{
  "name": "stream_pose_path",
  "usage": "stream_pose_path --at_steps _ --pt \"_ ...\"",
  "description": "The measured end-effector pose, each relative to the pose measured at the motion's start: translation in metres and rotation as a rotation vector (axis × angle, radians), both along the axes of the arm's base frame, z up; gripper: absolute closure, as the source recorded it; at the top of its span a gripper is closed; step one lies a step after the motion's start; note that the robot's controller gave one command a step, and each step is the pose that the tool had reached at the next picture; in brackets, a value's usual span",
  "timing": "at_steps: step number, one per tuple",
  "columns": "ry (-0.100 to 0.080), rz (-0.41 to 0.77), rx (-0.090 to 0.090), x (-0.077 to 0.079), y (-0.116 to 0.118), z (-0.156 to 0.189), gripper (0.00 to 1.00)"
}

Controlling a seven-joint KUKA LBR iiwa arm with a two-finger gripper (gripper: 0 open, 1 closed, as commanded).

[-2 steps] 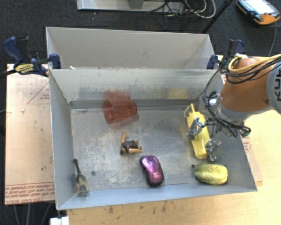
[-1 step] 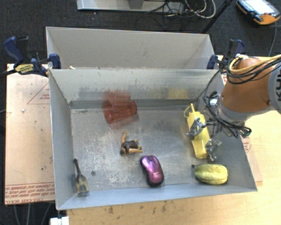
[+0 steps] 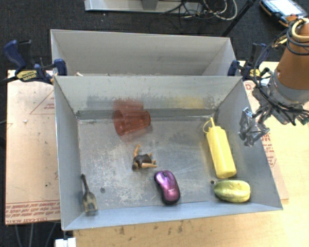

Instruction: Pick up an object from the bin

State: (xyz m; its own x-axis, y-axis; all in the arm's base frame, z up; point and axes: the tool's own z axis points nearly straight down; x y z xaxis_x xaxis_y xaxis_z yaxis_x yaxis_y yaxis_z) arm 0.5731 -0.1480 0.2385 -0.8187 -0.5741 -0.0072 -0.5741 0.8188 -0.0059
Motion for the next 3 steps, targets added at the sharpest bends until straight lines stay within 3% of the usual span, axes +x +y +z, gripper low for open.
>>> stream_pose_path --at_steps 1,2,3 --pt "0.006 0.000 0.002 -0.001 0.000 -0.003 1.00" --pt "0.008 0.022 0.003 -0.004 0.017 -0.088 0.00" --pt "0.008 0.022 0.003 -0.004 0.016 -0.088 0.00"
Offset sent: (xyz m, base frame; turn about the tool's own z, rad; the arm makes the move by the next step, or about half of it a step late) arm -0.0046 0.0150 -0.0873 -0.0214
